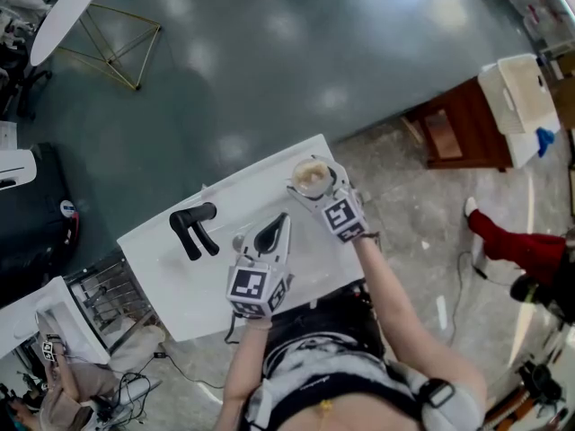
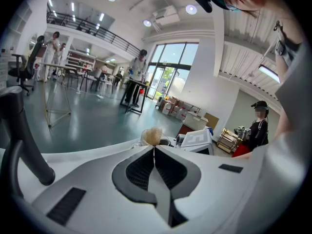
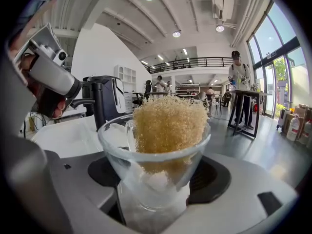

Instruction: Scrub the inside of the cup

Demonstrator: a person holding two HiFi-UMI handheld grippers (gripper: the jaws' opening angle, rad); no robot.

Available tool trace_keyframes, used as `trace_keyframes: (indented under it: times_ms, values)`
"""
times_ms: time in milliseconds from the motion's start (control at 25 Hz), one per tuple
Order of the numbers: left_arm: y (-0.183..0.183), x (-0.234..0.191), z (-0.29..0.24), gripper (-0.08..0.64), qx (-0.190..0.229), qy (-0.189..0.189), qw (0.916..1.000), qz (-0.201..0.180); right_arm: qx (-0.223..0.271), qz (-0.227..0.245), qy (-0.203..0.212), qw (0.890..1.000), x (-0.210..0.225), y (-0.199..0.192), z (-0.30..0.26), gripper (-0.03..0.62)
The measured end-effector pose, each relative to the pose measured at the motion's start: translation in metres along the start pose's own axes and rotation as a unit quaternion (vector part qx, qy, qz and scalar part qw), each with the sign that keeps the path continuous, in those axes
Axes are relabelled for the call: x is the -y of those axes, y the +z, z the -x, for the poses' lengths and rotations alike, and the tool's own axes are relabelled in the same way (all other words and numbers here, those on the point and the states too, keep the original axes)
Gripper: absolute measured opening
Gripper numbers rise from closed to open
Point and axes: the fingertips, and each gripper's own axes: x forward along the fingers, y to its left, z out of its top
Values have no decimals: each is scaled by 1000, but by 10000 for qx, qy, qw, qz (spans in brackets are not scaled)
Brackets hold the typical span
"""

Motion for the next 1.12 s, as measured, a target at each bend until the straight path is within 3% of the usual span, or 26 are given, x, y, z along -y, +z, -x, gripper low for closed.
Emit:
trace_keyframes:
  times_ms: [200,600,1120]
  values:
    - [2,1,6,8,57,23,10000,-73,-45,197,205,9996,-20,2,11,390]
    - [16,4,22,11,233,-1,9996,-175,162,154,323,9992,-48,31,42,391]
    - [44,25,54,59,385,-223,9967,-684,150,522,347,9979,-80,55,84,392]
